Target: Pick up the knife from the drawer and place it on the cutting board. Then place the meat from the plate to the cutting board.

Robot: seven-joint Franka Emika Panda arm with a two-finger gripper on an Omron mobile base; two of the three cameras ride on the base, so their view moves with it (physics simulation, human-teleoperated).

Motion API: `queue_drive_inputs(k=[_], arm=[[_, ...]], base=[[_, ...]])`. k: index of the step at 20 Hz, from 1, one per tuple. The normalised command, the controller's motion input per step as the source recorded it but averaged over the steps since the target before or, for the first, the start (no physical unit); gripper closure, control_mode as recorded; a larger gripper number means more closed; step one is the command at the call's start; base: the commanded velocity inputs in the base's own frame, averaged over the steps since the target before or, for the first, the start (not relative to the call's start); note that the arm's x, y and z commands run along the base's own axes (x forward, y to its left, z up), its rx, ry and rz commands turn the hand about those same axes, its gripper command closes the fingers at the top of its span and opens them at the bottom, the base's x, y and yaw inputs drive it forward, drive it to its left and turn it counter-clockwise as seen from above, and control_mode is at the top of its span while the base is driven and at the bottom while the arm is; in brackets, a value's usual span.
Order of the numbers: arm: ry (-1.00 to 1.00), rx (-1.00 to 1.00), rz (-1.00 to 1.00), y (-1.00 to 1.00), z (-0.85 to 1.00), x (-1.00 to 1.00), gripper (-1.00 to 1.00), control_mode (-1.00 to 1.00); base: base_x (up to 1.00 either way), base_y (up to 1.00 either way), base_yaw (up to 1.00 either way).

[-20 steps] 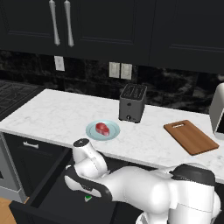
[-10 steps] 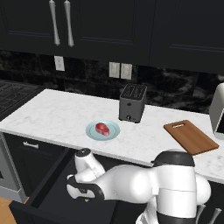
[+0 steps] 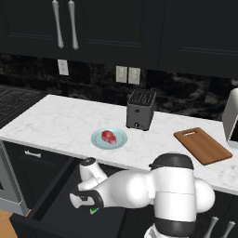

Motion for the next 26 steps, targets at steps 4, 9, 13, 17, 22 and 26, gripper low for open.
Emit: queue_drive_inputs(k=[4, 9, 13, 17, 22, 26], arm=[[0.0, -0.03, 0.0, 0.0, -0.33, 0.16, -1.0, -1.0], [0.0, -0.02, 0.0, 0.01, -0.25, 0.19, -1.0, -1.0], [0.0, -0.02, 0.0, 0.01, -0.26, 0.18, -1.0, -1.0], [0.0, -0.04, 0.0, 0.06, -0.44, 0.23, -1.0, -1.0], [-0.01, -0.08, 0.0, 0.28, -0.67, 0.23, -1.0, -1.0], [-0.01, -0.14, 0.0, 0.42, -0.97, -0.02, 1.0, -1.0]], base=[[0.0, 0.0, 0.0], [0.0, 0.0, 0.0], [0.0, 0.0, 0.0], [0.0, 0.0, 0.0], [0.0, 0.0, 0.0], [0.0, 0.0, 0.0]])
